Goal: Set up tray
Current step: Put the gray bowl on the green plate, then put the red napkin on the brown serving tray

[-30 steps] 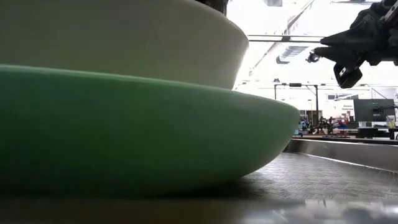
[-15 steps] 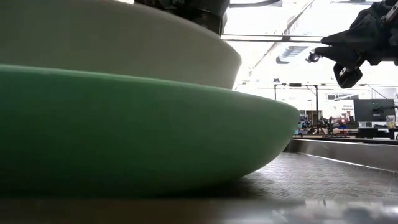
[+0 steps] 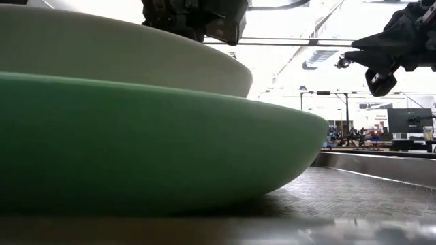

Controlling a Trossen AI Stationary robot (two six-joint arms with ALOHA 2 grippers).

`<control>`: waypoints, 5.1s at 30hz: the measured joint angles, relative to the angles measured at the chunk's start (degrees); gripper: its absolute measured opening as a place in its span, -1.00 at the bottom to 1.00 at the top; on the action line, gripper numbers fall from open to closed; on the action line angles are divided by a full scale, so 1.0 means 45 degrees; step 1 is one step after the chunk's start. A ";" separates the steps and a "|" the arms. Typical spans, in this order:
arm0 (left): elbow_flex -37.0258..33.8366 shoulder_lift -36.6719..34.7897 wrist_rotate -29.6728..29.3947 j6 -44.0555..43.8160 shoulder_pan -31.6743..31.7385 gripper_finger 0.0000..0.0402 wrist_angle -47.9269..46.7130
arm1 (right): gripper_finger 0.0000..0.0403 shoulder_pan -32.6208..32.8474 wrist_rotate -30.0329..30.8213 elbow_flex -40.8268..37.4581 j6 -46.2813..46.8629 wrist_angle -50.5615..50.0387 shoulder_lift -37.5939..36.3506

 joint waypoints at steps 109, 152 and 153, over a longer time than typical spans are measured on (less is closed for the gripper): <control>0.0015 -0.0152 -0.0535 0.0019 0.0005 -0.32 -0.0452 | -0.63 0.0001 -0.0050 0.0005 0.0243 0.0015 -0.0002; 0.2767 -0.4717 -0.6544 -0.0053 0.0005 -0.32 -0.4825 | -0.63 0.0001 0.0533 0.0019 0.0097 0.0019 0.0248; 0.2769 -0.4737 -0.6698 -0.0053 0.0005 -0.32 -0.4978 | -0.63 0.0003 0.0542 0.0019 0.0099 0.0021 0.0248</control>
